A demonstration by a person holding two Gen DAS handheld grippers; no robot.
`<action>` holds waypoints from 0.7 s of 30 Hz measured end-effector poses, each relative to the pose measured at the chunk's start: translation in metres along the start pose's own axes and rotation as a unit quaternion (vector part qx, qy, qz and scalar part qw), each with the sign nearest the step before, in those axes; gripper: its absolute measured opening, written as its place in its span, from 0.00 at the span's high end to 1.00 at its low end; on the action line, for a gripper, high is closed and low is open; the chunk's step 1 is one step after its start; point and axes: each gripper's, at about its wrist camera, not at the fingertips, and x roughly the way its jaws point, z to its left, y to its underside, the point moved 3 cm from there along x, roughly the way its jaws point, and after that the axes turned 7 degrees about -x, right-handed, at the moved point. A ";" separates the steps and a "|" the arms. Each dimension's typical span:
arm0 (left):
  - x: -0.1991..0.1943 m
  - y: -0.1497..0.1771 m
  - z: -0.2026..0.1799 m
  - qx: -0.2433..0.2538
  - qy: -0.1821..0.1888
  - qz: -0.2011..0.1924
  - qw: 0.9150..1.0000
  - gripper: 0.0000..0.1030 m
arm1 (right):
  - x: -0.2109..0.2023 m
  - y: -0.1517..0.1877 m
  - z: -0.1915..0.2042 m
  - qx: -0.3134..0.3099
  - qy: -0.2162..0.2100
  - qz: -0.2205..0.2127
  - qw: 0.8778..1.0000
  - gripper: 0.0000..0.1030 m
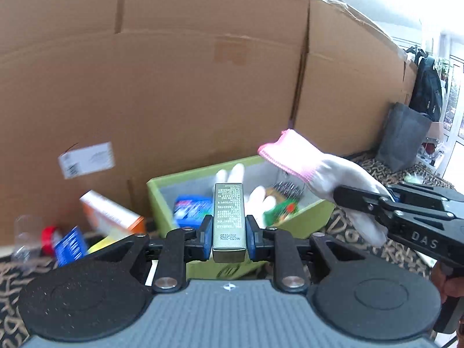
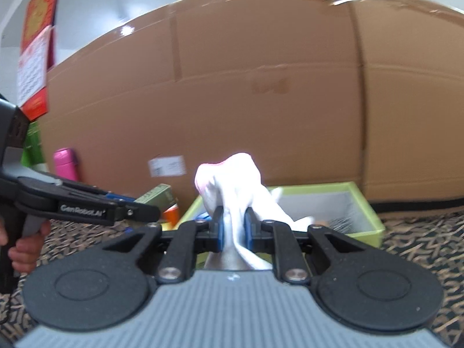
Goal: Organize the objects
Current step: 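Carry bar and glove into the lime-green box and open both tools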
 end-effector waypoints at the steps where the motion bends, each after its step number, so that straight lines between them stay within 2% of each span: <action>1: 0.008 -0.004 -0.006 0.003 -0.003 -0.003 1.000 0.77 | 0.004 -0.003 -0.008 -0.003 0.011 0.000 1.000 0.87; 6: 0.049 -0.020 -0.022 -0.019 -0.002 0.009 1.000 0.77 | 0.031 -0.016 -0.041 -0.025 0.057 0.001 0.998 0.87; 12: 0.095 -0.023 -0.024 -0.051 -0.001 0.018 0.999 0.77 | 0.076 -0.015 -0.061 -0.045 0.061 0.011 0.997 0.87; 16: 0.112 -0.016 -0.021 -0.053 -0.010 0.025 0.998 0.77 | 0.108 0.003 -0.058 -0.070 0.061 0.043 0.995 0.87; 18: 0.113 -0.012 -0.019 -0.043 -0.005 0.017 0.999 0.74 | 0.127 0.014 -0.057 -0.085 0.061 0.078 0.991 0.85; 20: 0.111 -0.008 -0.015 -0.039 -0.005 0.022 0.999 0.45 | 0.139 0.025 -0.055 -0.103 0.073 0.113 0.986 0.67; 21: 0.108 -0.006 -0.012 -0.047 -0.008 0.020 0.999 0.23 | 0.137 0.029 -0.054 -0.111 0.088 0.109 0.984 0.49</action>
